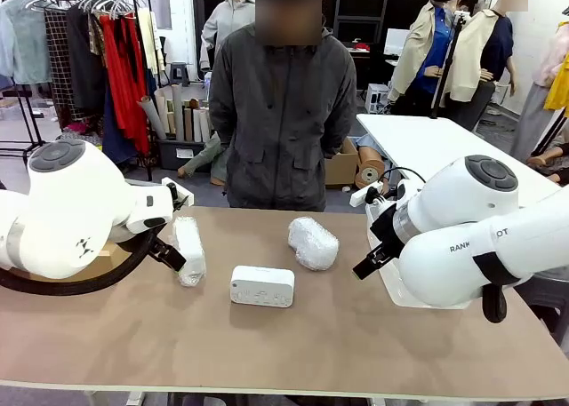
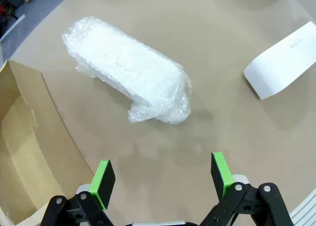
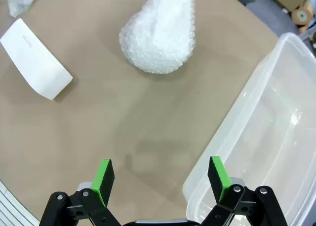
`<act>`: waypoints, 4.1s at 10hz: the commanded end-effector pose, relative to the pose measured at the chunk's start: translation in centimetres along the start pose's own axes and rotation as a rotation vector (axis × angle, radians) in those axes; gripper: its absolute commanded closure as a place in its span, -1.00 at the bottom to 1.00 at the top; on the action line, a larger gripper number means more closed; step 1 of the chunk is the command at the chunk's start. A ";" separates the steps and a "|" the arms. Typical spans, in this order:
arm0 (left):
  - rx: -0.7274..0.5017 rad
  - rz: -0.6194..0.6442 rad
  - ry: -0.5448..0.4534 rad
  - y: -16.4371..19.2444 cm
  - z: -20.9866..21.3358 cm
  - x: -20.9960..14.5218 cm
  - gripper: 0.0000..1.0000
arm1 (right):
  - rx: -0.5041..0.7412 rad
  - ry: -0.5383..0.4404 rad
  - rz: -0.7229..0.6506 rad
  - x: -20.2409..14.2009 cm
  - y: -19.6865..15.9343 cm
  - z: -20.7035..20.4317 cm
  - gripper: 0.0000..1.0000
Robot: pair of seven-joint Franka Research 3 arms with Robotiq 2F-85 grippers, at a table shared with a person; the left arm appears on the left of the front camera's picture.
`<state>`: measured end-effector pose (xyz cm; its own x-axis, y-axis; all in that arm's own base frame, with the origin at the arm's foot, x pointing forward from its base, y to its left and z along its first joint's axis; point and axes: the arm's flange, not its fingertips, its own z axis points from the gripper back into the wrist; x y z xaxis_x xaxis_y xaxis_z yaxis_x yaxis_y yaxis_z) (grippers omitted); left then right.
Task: Separate and place wrapped and unwrapped clocks.
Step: Pick up the Digital clock indicated by the person.
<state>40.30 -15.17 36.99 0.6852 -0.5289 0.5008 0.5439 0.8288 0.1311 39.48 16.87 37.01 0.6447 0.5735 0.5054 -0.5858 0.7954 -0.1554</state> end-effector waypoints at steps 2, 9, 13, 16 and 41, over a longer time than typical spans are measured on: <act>0.000 0.000 0.000 0.0 0.0 0.0 -1.00 | 0.000 0.000 0.000 0.0 0.0 0.0 -1.00; 0.000 0.000 0.000 0.0 0.0 0.0 -1.00 | 0.000 0.000 0.000 0.0 0.0 0.0 -1.00; 0.000 0.000 0.000 0.0 0.0 0.0 -1.00 | 0.000 0.000 0.000 0.0 0.0 0.0 -1.00; -0.075 -0.094 0.040 0.1 2.4 0.4 -1.00 | 0.100 0.000 0.051 1.0 1.6 0.6 -1.00; -0.648 -0.705 -0.398 18.3 12.6 7.3 -1.00 | 0.568 -0.386 0.517 11.1 -14.6 14.7 -1.00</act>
<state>48.11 -2.28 53.54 -0.0127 -0.7141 0.6999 0.9956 0.0558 0.0750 46.92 9.31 57.31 0.0931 0.6846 0.7229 -0.9759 0.2065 -0.0699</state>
